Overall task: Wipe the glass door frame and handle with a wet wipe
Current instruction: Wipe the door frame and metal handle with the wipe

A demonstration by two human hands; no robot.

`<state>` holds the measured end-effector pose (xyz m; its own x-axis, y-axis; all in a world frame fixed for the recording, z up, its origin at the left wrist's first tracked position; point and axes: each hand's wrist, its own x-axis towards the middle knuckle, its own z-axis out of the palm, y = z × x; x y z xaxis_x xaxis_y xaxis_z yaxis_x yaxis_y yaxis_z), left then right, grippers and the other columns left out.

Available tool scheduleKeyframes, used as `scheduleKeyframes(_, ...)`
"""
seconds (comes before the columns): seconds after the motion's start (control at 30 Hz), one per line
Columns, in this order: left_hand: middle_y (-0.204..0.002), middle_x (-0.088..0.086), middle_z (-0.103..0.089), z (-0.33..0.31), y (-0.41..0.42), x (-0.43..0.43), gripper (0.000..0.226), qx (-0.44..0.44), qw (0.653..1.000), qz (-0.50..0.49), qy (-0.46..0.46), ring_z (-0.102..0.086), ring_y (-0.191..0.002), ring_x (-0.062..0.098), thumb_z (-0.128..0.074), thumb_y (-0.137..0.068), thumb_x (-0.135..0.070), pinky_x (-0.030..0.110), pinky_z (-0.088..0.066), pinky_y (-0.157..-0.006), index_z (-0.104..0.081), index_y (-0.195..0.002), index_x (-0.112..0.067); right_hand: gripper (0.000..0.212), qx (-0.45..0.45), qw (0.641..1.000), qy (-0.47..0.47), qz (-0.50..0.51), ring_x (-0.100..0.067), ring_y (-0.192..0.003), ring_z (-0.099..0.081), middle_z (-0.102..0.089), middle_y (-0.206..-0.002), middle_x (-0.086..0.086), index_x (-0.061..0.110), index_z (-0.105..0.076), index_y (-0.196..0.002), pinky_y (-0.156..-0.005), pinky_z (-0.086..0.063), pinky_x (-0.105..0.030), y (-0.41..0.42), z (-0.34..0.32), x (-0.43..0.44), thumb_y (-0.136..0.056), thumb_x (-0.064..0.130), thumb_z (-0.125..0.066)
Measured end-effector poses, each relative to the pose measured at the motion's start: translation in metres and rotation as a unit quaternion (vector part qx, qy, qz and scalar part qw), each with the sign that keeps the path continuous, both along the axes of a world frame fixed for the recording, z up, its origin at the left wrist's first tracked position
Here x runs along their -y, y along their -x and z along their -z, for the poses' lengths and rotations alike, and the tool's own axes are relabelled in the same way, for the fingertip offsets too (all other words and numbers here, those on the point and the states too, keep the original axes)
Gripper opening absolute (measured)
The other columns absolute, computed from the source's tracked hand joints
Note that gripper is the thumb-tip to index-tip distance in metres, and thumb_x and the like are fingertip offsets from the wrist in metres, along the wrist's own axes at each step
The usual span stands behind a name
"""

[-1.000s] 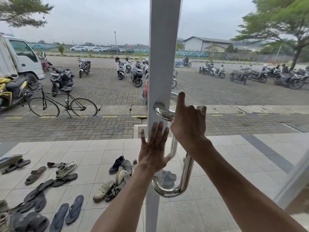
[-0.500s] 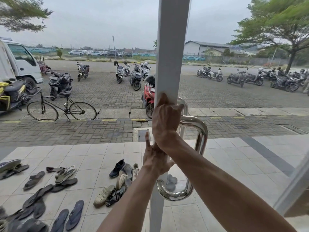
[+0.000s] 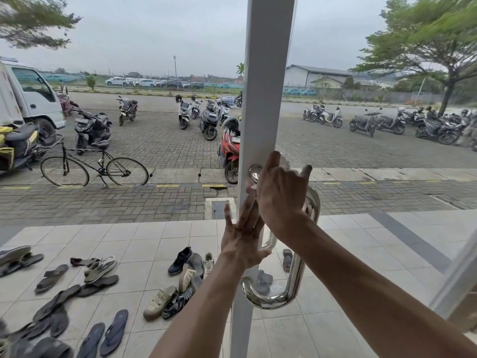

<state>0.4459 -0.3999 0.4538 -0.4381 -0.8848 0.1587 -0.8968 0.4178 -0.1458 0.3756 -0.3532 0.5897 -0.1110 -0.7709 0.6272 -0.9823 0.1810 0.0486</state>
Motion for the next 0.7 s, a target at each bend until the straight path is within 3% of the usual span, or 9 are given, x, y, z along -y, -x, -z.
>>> scheduleKeyframes(0.1,-0.141,0.004,0.054,0.0,0.0,0.002,0.099,0.019,1.0,0.004,-0.011,0.056,-0.127,0.021,-0.031,-0.091,-0.074,0.066,0.019,-0.111,0.028,-0.151,-0.022,0.057,-0.014,1.0,-0.011,0.014,-0.019,-0.072,-0.068,-0.063,-0.073,0.003,0.006,-0.033,-0.124,-0.098,-0.035,-0.043,-0.012,-0.003,0.014,-0.088,0.036,-0.066)
scheduleKeyframes(0.23,-0.159,0.003,0.026,0.001,-0.001,0.003,0.092,0.038,0.999,0.006,-0.016,0.033,-0.144,0.023,-0.023,-0.092,-0.073,0.066,0.019,-0.11,0.019,-0.154,-0.022,0.056,-0.017,1.0,-0.003,0.002,-0.019,-0.081,-0.067,-0.068,-0.089,0.002,0.008,-0.033,-0.125,-0.086,-0.048,-0.036,-0.026,0.0,0.031,-0.088,0.033,-0.067)
scheduleKeyframes(0.3,-0.158,0.005,0.031,0.001,-0.001,0.002,0.093,0.029,0.999,0.005,-0.013,0.04,-0.141,0.023,-0.024,-0.091,-0.074,0.066,0.021,-0.11,0.021,-0.154,-0.021,0.063,-0.068,0.998,0.017,0.009,-0.017,-0.065,-0.066,-0.066,-0.078,0.002,0.009,-0.035,-0.117,-0.074,-0.053,-0.035,-0.025,0.006,0.031,-0.079,0.04,-0.075)
scheduleKeyframes(0.37,-0.147,0.007,0.048,0.0,-0.001,-0.001,0.097,0.008,1.0,0.005,-0.008,0.056,-0.128,0.023,-0.028,-0.091,-0.074,0.065,0.023,-0.109,0.029,-0.15,-0.021,0.072,-0.133,0.988,0.078,-0.008,-0.017,-0.048,-0.06,-0.063,-0.065,0.0,0.009,-0.036,-0.106,-0.058,-0.054,-0.031,-0.016,0.015,0.035,-0.067,0.049,-0.081)
scheduleKeyframes(0.43,-0.136,0.005,0.06,0.001,0.001,-0.006,0.101,-0.018,1.0,0.008,-0.011,0.063,-0.119,0.021,-0.031,-0.092,-0.072,0.064,0.022,-0.111,0.036,-0.145,-0.019,0.075,-0.176,0.974,0.133,-0.047,-0.018,-0.045,-0.057,-0.062,-0.061,-0.004,0.007,-0.036,-0.105,-0.05,-0.049,-0.03,-0.007,0.021,0.039,-0.069,0.059,-0.076)
scheduleKeyframes(0.6,-0.146,0.002,0.052,0.005,-0.004,-0.021,0.096,-0.063,0.997,0.036,0.014,0.053,-0.131,0.019,-0.033,-0.095,-0.068,0.06,0.021,-0.113,0.035,-0.147,-0.024,0.074,-0.225,0.961,0.156,-0.032,-0.021,-0.057,-0.056,-0.063,-0.071,-0.008,0.009,-0.033,-0.103,-0.055,-0.046,-0.031,-0.012,0.019,0.034,-0.076,0.076,-0.053)
scheduleKeyframes(0.7,-0.148,-0.002,0.05,0.011,-0.014,-0.023,0.092,-0.08,0.992,0.064,0.071,0.042,-0.14,0.017,-0.034,-0.096,-0.067,0.06,0.019,-0.114,0.028,-0.15,-0.026,0.074,-0.228,0.966,0.119,-0.021,-0.022,-0.071,-0.054,-0.058,-0.085,-0.008,0.011,-0.031,-0.104,-0.061,-0.046,-0.034,-0.013,0.021,0.034,-0.073,0.07,-0.064)
